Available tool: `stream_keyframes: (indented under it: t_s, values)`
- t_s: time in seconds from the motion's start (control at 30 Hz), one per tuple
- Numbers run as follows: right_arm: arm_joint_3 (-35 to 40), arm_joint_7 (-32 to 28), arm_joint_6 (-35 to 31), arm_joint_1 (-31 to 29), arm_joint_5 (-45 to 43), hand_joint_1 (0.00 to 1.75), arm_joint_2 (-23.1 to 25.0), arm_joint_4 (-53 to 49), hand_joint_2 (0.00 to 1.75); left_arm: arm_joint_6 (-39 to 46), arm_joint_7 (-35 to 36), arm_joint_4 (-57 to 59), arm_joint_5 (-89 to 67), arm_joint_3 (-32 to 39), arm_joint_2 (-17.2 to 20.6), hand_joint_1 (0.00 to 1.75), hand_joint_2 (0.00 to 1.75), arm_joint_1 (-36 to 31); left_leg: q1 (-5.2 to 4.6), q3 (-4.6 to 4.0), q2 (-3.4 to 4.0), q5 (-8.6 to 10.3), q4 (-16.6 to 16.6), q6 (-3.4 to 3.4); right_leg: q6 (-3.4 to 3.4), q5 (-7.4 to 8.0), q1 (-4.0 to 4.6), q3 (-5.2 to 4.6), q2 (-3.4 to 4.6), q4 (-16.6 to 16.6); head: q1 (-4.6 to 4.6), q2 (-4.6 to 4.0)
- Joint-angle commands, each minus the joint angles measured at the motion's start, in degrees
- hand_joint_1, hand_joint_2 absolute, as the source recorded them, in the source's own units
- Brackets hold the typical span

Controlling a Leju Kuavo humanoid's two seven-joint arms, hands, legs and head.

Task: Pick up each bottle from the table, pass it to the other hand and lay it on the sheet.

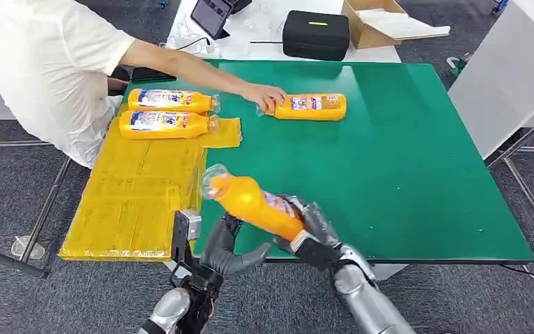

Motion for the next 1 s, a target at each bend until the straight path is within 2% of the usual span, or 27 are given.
stream_keyframes:
  t_s: [0.03,0.07,0.2,0.67,0.77,0.8,0.83,0.9,0.93,0.97,1.0]
  values:
    - [8.7,-0.3,-0.1,-0.6,-3.3,1.75,0.5,-0.8,1.75,4.8,-5.9,5.3,-3.2,0.9,-1.8,0.0,1.75,-4.6,0.02,0.47,0.04,-0.19,0.0,0.02,-0.2,-0.19,0.08,0.47,-0.09,0.0,0.02,0.0]
    - [8.9,-0.3,0.1,-0.2,-3.5,1.75,0.2,-1.3,1.75,5.0,-6.2,6.3,-3.0,1.3,-2.4,0.0,1.75,-4.9,0.01,0.18,-0.04,-0.09,0.0,0.02,-0.11,-0.1,0.05,0.23,-0.09,0.0,-0.02,0.0]
    - [8.2,-0.9,0.3,0.5,-5.2,1.75,0.4,-2.5,1.75,2.2,-6.1,9.0,2.2,3.8,-3.8,0.0,1.75,-5.4,0.01,0.34,-0.04,-0.14,0.0,0.04,-0.14,-0.16,0.06,0.38,-0.14,0.0,-0.02,0.0]
    - [8.4,-0.9,0.4,0.3,-5.3,1.75,0.2,-2.3,1.75,0.9,-6.0,8.7,3.8,4.0,-3.6,0.0,1.75,-5.4,-0.01,0.17,0.02,-0.09,0.0,0.02,-0.1,-0.09,0.04,0.19,-0.05,0.0,-0.02,0.0]
    - [8.0,-0.8,1.2,-0.1,-6.4,1.75,0.6,-0.6,1.75,-5.2,-3.5,7.3,10.1,5.4,-3.5,0.0,1.75,-4.7,-0.01,0.09,0.02,-0.05,0.0,0.01,-0.08,-0.05,0.02,0.11,-0.03,0.0,-0.02,0.02]
    - [7.8,-0.9,1.5,-0.3,-6.8,1.75,0.8,-0.1,1.75,-7.6,-2.1,6.8,12.3,5.5,-3.2,0.19,1.75,-4.5,0.0,0.24,0.07,-0.11,0.0,0.01,-0.13,-0.09,0.04,0.24,-0.01,0.0,-0.02,0.0]
    - [7.6,-1.0,1.6,-0.6,-6.8,1.75,0.9,0.6,1.75,-8.8,-2.6,5.7,12.2,4.8,-2.5,1.75,1.75,-4.3,0.0,0.35,0.09,-0.17,0.0,0.02,-0.16,-0.15,0.06,0.35,-0.01,0.0,-0.02,0.0]
    - [7.0,-1.1,1.9,-1.0,-7.1,1.75,1.2,1.7,1.75,-8.4,-3.4,4.7,11.3,4.1,-2.1,1.75,1.75,-4.0,0.0,0.15,0.07,-0.07,0.0,0.0,-0.1,-0.06,0.03,0.16,0.01,0.0,-0.02,0.0]
    - [6.8,-1.2,1.9,-1.1,-7.1,1.69,1.2,2.1,1.75,-8.1,-3.7,4.4,11.0,4.1,-2.2,1.75,1.75,-4.0,-0.01,0.27,0.11,-0.13,0.0,0.01,-0.14,-0.1,0.04,0.27,0.03,0.0,-0.02,0.0]
    - [6.6,-1.2,2.0,-1.2,-7.1,1.59,1.3,2.5,1.75,-8.0,-3.8,4.1,11.4,4.3,-2.2,1.75,1.75,-3.9,0.0,0.14,0.09,-0.08,0.0,0.0,-0.1,-0.05,0.04,0.16,0.03,0.0,0.0,0.0]
    - [6.6,-1.2,2.0,-1.2,-7.0,1.4,1.3,2.9,1.75,-7.8,-4.0,3.9,11.6,4.6,-2.2,1.75,1.75,-3.8,-0.01,0.24,0.12,-0.13,0.0,0.01,-0.13,-0.09,0.04,0.24,0.04,0.0,-0.02,0.0]
